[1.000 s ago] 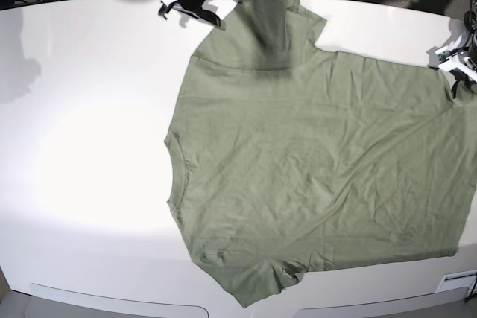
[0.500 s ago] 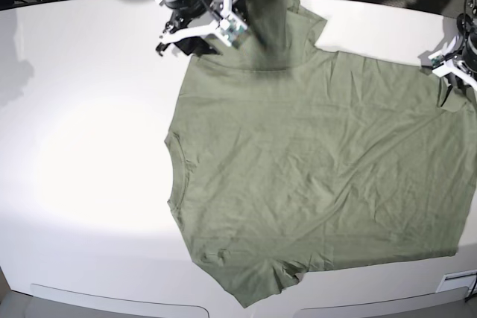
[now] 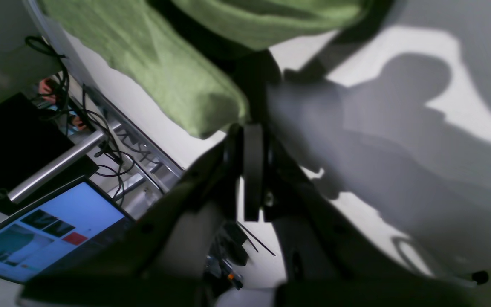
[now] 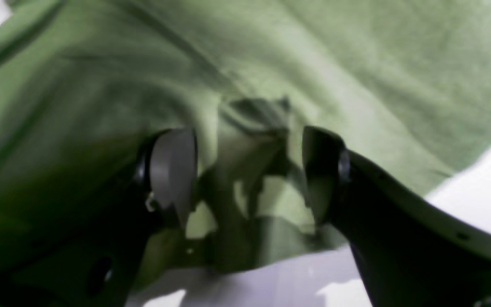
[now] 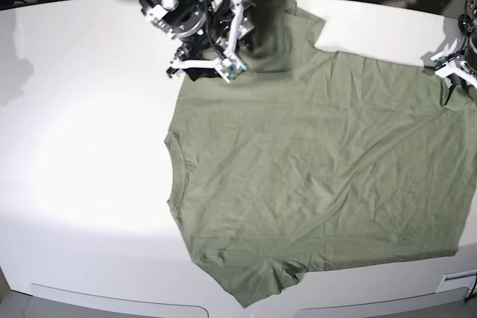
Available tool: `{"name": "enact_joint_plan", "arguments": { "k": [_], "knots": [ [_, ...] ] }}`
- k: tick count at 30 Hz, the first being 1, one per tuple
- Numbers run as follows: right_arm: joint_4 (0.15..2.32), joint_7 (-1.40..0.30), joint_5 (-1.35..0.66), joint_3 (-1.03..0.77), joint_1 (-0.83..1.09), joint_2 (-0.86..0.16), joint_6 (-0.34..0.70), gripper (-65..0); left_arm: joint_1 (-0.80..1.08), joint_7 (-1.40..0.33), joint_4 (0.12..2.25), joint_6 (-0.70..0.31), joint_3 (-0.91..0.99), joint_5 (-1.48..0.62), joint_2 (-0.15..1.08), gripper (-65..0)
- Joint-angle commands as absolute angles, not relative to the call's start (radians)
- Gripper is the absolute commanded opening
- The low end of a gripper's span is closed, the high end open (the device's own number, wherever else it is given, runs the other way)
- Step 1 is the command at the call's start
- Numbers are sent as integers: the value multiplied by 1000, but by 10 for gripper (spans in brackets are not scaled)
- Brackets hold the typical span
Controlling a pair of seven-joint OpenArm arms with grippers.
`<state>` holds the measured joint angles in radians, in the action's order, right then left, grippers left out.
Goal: Fold the T-shirt properly
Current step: 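Lower right gripper onto the shoulder seam by the collar and grasp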
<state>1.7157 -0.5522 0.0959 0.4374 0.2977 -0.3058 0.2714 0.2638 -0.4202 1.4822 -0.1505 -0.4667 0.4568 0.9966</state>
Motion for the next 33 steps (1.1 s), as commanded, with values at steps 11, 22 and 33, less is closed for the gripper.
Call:
{"name": "enact_joint_plan", "arguments": {
  "k": [11,22,33],
  "knots": [
    [1719,-592,32,191,294,-366,375,-266,258,-426,1494,-134,-459,466,1023,-650],
    [2010,-597,22,183,294,-366,456,-266,258,-430,1494,-134,-459,466,1017,-650],
    [2273,-808,-90,184,453,-505,675,-265,258,-434,1495,-135,-459,466,936,-650]
  ]
}}
